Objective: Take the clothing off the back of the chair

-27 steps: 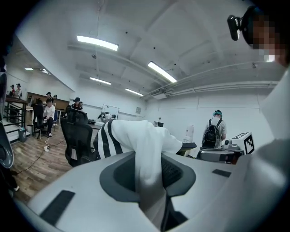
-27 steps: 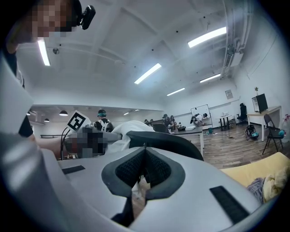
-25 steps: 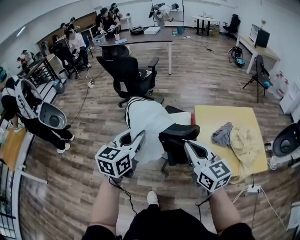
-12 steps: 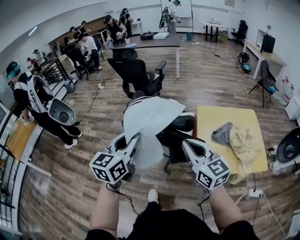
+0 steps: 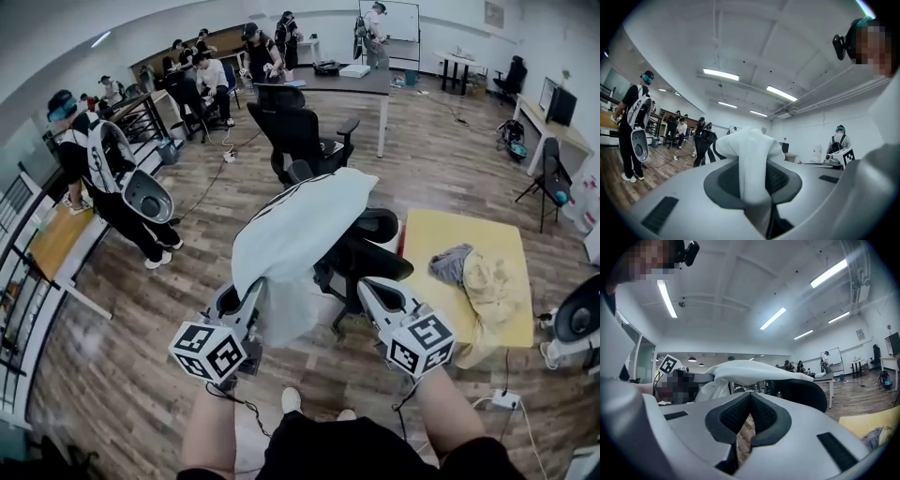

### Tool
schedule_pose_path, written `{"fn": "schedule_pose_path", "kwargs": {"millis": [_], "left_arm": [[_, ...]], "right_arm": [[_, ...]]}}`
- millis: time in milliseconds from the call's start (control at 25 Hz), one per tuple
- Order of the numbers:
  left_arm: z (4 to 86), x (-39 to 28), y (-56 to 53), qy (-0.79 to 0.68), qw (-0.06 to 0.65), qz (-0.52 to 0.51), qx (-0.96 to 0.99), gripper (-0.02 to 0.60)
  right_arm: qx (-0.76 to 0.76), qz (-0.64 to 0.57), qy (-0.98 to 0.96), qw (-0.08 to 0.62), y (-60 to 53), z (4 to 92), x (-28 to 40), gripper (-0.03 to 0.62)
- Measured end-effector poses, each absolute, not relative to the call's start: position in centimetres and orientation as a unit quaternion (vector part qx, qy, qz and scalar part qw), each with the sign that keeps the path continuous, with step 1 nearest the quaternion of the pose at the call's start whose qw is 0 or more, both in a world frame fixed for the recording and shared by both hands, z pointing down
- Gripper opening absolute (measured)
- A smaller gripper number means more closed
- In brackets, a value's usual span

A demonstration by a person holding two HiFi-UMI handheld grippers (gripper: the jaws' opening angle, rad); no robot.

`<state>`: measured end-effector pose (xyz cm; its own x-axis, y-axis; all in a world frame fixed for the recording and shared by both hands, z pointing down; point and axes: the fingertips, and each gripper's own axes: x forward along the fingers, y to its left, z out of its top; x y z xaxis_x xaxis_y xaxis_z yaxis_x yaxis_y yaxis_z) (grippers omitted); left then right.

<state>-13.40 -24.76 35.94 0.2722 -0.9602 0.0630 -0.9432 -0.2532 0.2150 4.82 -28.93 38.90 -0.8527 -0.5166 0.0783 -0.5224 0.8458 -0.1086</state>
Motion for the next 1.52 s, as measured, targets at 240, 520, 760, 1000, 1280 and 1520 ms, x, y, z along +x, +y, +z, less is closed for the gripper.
{"fn": "schedule_pose_path", "kwargs": {"millis": [240, 520, 760, 1000, 1280, 1520], "left_arm": [[36.0, -16.1, -20.6, -0.625, 0.106, -0.048, 0.772, 0.1], [36.8, -21.0, -14.9, -0.634, 0.113, -0.053, 0.763, 0.099], [38.6, -25.8, -10.1, -0.634, 0.122, -0.024, 0.763, 0.098], [40.9, -29.1, -4.9, -0.629, 0.134, -0.007, 0.766, 0.097], [41.4, -29.3, -0.3, -0.594, 0.14, -0.035, 0.791, 0.095], [41.6, -26.1, 1.2, -0.546, 0.135, -0.025, 0.826, 0.095]], "right_arm": [[0.256, 0.069, -0.964, 0.028, -26.4, 39.0, 2.1, 0.012], [0.256, 0.08, -0.963, 0.028, -22.7, 39.3, -2.5, 0.012], [0.267, 0.091, -0.959, 0.036, -17.7, 40.3, -7.1, 0.012], [0.29, 0.093, -0.951, 0.045, -12.6, 40.9, -9.4, 0.012], [0.338, 0.091, -0.936, 0.041, -7.2, 41.3, -9.2, 0.012], [0.376, 0.091, -0.921, 0.042, -3.6, 42.1, -7.2, 0.012]]}}
